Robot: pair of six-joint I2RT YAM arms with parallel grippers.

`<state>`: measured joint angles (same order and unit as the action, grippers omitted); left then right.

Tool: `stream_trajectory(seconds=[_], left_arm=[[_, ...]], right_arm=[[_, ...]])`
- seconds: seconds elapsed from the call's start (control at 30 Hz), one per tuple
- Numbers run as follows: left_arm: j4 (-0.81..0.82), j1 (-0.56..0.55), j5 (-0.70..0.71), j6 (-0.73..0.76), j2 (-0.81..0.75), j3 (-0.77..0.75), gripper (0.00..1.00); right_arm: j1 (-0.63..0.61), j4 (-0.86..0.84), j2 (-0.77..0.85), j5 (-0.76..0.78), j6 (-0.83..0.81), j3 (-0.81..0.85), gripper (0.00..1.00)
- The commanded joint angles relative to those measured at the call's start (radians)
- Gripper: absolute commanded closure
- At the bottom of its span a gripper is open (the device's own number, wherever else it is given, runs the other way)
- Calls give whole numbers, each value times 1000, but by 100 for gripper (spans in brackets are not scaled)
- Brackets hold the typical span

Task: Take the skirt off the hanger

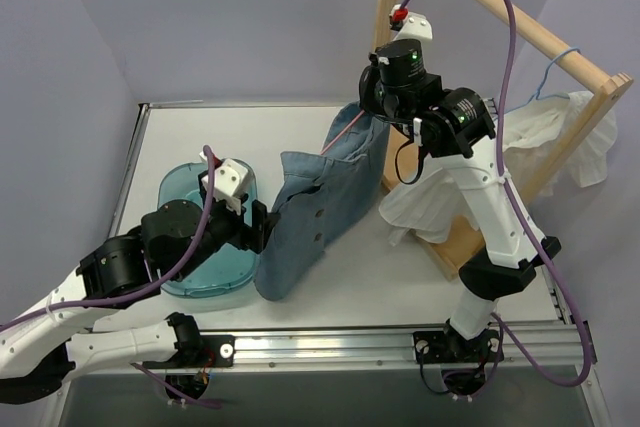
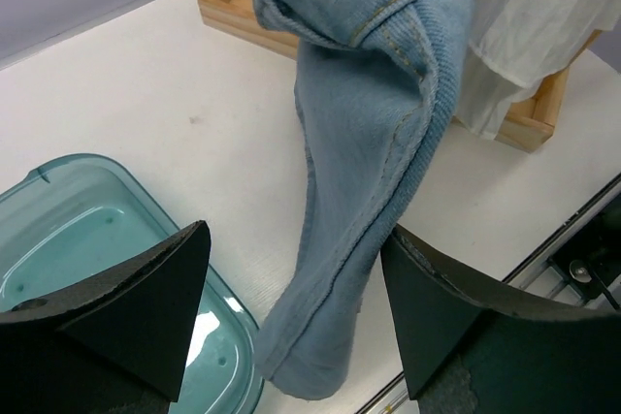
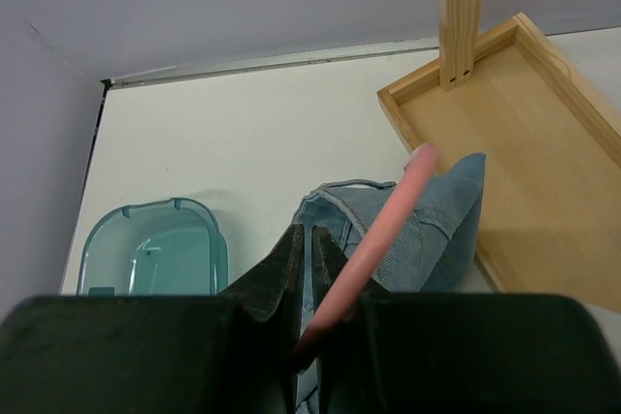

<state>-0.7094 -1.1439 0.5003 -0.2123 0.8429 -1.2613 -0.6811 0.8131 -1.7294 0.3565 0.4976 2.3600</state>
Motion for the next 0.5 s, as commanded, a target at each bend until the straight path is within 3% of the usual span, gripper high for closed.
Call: stream_trajectory(seconds=[0.0, 0.13, 0.2, 0.23, 0.3, 0.47], left_arm=[[79, -2, -74, 22, 30, -12, 21], [154, -2, -150, 16, 68, 25, 21], [153, -2, -146, 8, 88, 23, 27], [148, -2, -146, 7, 99, 22, 59], [113, -2, -105, -15, 101, 16, 97], [18, 0, 24, -88, -2, 5, 98]], right_arm=[[5, -51, 44, -11, 21, 44, 100], [6, -57, 37, -33, 32, 51, 100], [8, -58, 36, -36, 33, 56, 100], [9, -60, 34, -37, 33, 56, 100], [15, -58, 36, -27, 27, 53, 100], [77, -101, 57, 79, 4, -60, 100]])
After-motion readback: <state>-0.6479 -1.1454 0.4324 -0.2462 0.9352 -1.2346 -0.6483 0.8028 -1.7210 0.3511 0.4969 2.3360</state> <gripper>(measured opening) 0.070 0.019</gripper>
